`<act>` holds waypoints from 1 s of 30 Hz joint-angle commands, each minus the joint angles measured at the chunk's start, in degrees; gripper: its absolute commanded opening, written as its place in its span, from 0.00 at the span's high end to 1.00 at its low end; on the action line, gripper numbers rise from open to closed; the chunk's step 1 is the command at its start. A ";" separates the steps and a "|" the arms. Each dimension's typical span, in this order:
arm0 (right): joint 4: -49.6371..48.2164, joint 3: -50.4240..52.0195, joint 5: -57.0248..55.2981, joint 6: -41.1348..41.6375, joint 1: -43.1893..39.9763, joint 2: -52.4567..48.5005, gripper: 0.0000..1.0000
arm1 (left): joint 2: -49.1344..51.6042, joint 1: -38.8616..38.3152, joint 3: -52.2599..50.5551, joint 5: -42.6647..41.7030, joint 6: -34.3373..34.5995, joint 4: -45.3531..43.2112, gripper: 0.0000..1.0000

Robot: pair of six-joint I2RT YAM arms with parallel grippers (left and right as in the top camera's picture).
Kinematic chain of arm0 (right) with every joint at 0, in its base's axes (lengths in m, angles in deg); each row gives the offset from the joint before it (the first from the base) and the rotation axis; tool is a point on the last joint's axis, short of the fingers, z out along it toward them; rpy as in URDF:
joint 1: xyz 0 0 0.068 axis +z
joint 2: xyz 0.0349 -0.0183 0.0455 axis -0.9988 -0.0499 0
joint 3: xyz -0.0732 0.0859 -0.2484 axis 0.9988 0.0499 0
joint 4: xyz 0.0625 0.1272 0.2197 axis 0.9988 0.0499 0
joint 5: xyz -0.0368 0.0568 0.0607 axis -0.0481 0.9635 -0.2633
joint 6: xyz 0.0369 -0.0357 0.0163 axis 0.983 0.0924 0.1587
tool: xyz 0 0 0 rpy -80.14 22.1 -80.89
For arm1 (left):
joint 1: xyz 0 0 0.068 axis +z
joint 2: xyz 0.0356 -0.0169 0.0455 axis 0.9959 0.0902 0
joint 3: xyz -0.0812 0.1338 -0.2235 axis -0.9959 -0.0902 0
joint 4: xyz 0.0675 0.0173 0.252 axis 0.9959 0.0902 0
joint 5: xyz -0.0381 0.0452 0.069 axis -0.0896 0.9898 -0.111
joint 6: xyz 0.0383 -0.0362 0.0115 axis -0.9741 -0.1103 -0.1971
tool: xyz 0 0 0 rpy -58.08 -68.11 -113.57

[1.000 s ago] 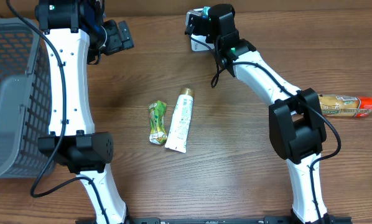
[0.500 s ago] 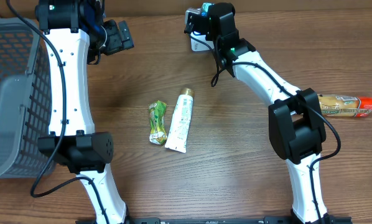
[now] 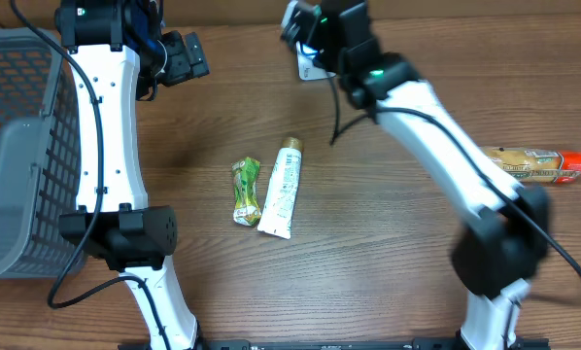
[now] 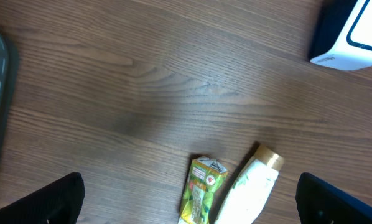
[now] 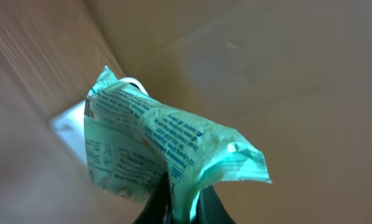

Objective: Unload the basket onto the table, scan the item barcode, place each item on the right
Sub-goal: 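Carry the teal packet right and place it near the spaghetti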

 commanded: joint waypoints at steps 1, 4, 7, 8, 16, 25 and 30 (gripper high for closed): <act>9.22 -0.96 4.04 33.16 -3.58 12.61 0.96 | -0.85 0.07 1.07 -0.11 0.81 -0.09 0.00; 18.56 -0.96 4.04 48.46 -7.96 14.88 0.96 | -0.85 0.07 1.07 -0.11 0.81 -0.09 0.01; 27.43 -0.94 4.04 63.58 -13.42 14.84 0.96 | -0.85 0.07 1.07 -0.11 0.81 -0.09 0.00; 30.40 -0.92 4.04 68.50 -15.47 14.56 0.96 | -0.85 0.07 1.07 -0.09 0.81 -0.09 0.00; 36.89 6.58 4.07 93.66 -28.94 13.55 0.96 | -0.85 0.07 1.07 -0.11 0.81 -0.09 0.00; 28.11 22.51 4.04 109.48 -35.36 13.55 0.96 | -0.85 0.07 1.07 -0.09 0.81 -0.09 0.00; 27.06 24.06 2.54 109.42 -36.96 13.57 0.87 | -0.85 0.07 1.07 -0.11 0.81 -0.09 0.00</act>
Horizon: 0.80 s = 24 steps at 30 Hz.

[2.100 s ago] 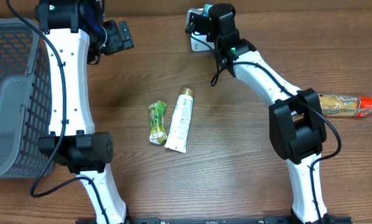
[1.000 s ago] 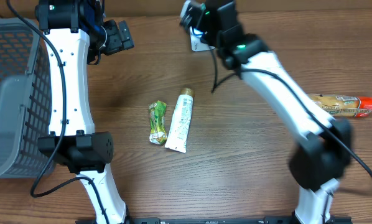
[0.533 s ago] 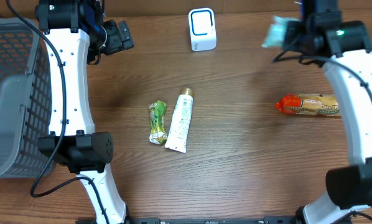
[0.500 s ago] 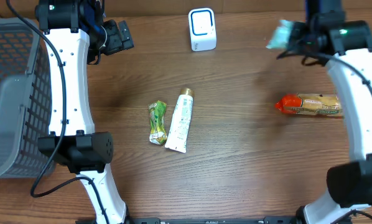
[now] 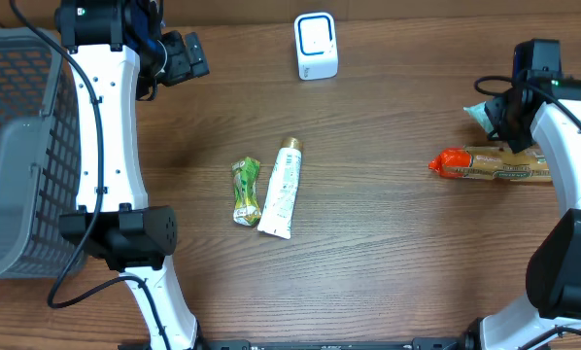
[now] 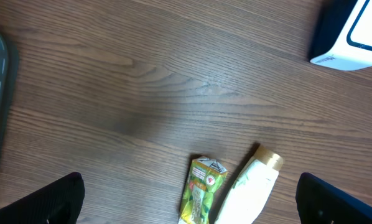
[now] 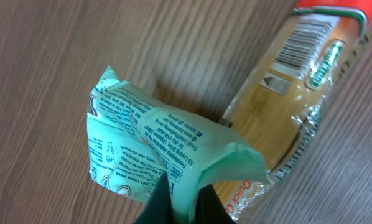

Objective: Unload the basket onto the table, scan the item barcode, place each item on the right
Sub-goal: 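Carry the teal packet right and place it near the spaghetti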

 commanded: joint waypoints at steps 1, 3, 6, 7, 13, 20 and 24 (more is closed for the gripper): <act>-1.14 -0.39 -1.62 2.58 -1.49 0.68 0.64 | -0.85 0.07 1.07 -0.11 0.81 -0.07 0.01; -1.07 -1.01 -0.66 -1.92 -2.10 0.70 0.45 | -0.85 0.07 1.07 -0.11 0.81 -0.07 0.00; -0.59 -4.31 7.52 -16.46 -2.14 1.60 0.18 | -0.85 0.07 1.07 -0.11 0.81 -0.07 0.01; -0.24 -5.27 9.60 -18.29 -2.01 1.90 0.17 | -0.85 0.07 1.07 -0.09 0.81 -0.07 0.00; 1.70 -10.51 28.72 -25.77 -0.26 3.04 0.17 | -0.85 0.07 1.07 -0.09 0.81 -0.07 0.00; 1.29 -9.55 33.53 -27.26 12.90 0.02 0.17 | -0.85 0.07 1.07 -0.11 0.81 -0.07 0.00; 1.77 -9.29 33.59 -26.84 21.16 -3.80 0.18 | -0.85 0.07 1.07 -0.11 0.81 -0.07 0.00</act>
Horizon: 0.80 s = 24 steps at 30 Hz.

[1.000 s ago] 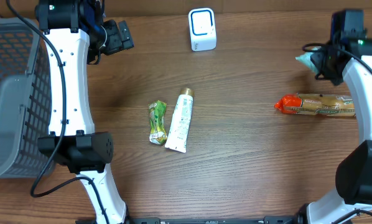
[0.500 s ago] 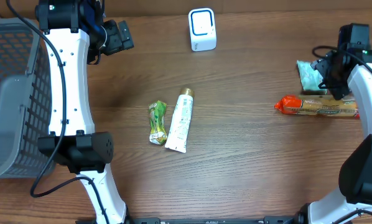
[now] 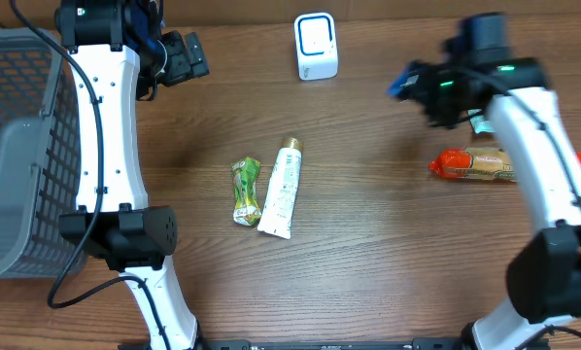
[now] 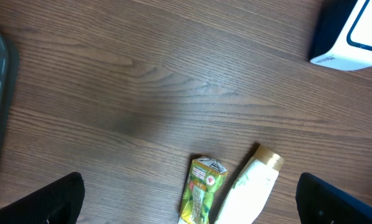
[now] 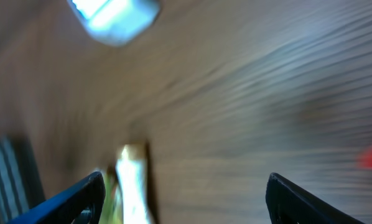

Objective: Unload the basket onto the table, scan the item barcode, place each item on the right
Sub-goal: 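Carry the teal packet right and place it near the spaghetti, then move the right gripper to the white tube and grasp it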

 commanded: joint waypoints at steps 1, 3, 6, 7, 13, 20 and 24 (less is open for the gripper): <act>0.79 0.07 2.49 -1.14 6.95 -4.26 0.21 | -0.85 0.07 1.07 -0.09 0.81 -0.09 0.00; 2.16 0.20 4.68 -0.46 10.58 -6.67 0.26 | -0.85 0.07 1.07 -0.11 0.81 -0.09 0.00; 1.49 2.49 11.04 -0.81 15.45 -9.31 0.28 | -0.85 0.07 1.07 -0.09 0.81 -0.09 0.00; 0.63 3.56 12.11 -0.79 16.61 -9.77 0.28 | -0.85 0.07 1.07 -0.09 0.81 -0.09 0.01; -11.08 13.16 16.15 2.38 23.08 -10.38 0.28 | -0.85 0.07 1.07 -0.11 0.81 -0.09 0.00; -20.31 18.64 10.64 14.05 27.41 -10.78 0.42 | -0.85 0.07 1.07 -0.11 0.81 -0.09 0.01; -24.46 20.00 8.94 16.13 28.13 -10.84 0.48 | -0.85 0.07 1.07 -0.11 0.81 -0.09 0.00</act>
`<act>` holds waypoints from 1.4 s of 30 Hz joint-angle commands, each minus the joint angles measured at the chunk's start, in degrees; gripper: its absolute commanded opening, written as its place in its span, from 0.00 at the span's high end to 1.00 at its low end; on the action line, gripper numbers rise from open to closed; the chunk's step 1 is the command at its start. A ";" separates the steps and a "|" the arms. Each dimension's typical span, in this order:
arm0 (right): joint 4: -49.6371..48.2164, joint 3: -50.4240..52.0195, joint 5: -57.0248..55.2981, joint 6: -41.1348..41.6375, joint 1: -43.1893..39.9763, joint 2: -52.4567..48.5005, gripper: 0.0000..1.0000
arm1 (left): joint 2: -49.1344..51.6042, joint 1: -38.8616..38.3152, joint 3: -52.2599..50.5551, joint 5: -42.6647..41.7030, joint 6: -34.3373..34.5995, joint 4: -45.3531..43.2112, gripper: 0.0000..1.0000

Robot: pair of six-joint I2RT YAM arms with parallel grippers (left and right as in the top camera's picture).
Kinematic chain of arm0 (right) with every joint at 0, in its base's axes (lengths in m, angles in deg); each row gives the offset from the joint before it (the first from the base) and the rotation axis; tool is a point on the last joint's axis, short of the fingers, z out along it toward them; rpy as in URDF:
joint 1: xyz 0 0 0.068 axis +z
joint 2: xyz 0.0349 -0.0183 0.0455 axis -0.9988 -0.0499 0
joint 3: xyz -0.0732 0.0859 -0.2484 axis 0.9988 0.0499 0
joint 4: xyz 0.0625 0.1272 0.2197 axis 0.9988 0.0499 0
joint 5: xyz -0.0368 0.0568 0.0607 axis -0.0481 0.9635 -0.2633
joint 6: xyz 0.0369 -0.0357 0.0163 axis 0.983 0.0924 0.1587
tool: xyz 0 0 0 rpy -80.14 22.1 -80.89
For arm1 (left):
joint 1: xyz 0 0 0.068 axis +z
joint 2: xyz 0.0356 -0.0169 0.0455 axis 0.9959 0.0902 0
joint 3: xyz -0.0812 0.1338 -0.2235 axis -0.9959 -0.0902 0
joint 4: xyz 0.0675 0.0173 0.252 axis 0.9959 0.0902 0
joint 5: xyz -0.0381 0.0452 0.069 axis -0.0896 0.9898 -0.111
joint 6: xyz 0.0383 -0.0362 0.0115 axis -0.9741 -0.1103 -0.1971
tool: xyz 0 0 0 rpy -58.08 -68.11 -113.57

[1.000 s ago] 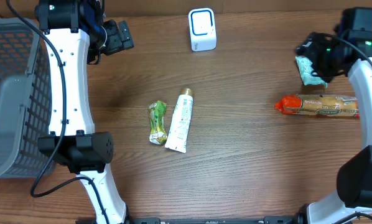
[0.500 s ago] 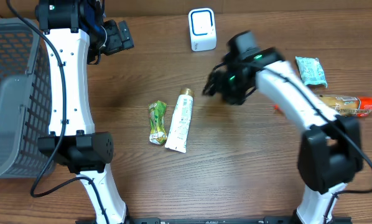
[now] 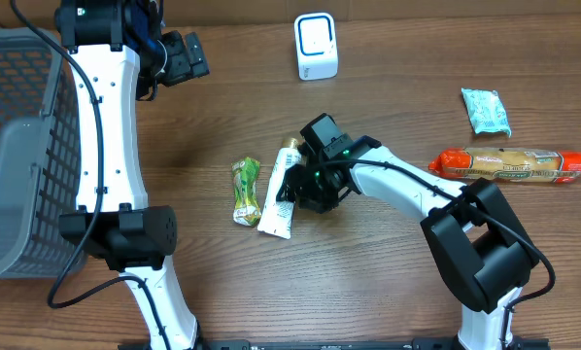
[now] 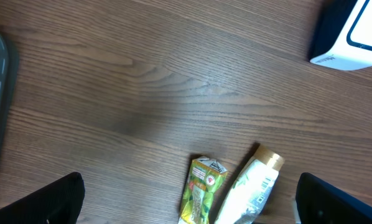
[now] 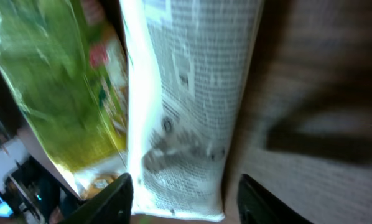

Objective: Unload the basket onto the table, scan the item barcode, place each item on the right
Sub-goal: 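Move the right gripper to the white tube and grasp it, then lift the white tube with the right gripper toward the scanner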

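The white scanner (image 3: pixel 316 46) stands at the back of the table, its edge also showing as the scanner (image 4: pixel 353 34). A white tube (image 3: pixel 281 191) lies mid-table beside a yellow-green packet (image 3: pixel 245 191). My right gripper (image 3: pixel 296 192) is down at the tube, open, with the tube (image 5: pixel 189 93) between its fingers (image 5: pixel 120 198) and the yellow-green packet (image 5: pixel 65 81) to the left. My left gripper (image 3: pixel 186 56) hangs open at the back left, high over the tube (image 4: pixel 249 188) and packet (image 4: pixel 202 188). A teal packet (image 3: pixel 486 110) lies at the far right.
A grey basket (image 3: pixel 18 146) fills the left edge of the table, its rim also in the left wrist view as the basket. A long orange-ended packet (image 3: pixel 512 163) lies at the right, just in front of the teal packet.
My right gripper was open in the air at the back right. Now it is low at mid-table with its fingers on either side of the white tube. The left arm has not moved.
My right gripper held the teal packet up by the scanner. Then it held it over the orange-ended packet at the right. Then it was open and away from the packet, which lay on the table. Now it straddles the white tube.
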 commanded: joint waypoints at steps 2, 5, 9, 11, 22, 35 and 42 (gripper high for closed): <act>-6.29 2.23 -3.45 5.11 0.66 -0.15 0.52 | -0.85 0.07 1.07 -0.11 0.81 -0.09 0.00; -8.63 2.60 -6.45 7.39 1.88 -0.37 0.57 | -0.85 0.07 1.07 -0.11 0.83 -0.09 0.00; -9.01 2.60 -7.72 7.65 2.75 -0.50 0.68 | -0.85 0.07 1.07 -0.11 0.81 -0.09 0.00; -8.96 2.60 -7.67 7.65 2.75 -0.50 0.72 | -0.85 0.07 1.07 -0.11 0.81 -0.09 0.00; -8.68 2.32 4.76 0.42 -3.28 0.79 0.96 | -0.85 0.07 1.07 -0.11 0.81 -0.09 0.01; 16.55 -6.78 -2.71 -26.16 -9.14 3.04 0.96 | -0.85 0.07 1.07 -0.11 0.81 -0.09 0.00; 23.71 -7.56 -18.88 -31.91 -9.64 2.89 0.86 | -0.85 0.07 1.07 -0.11 0.81 -0.09 0.01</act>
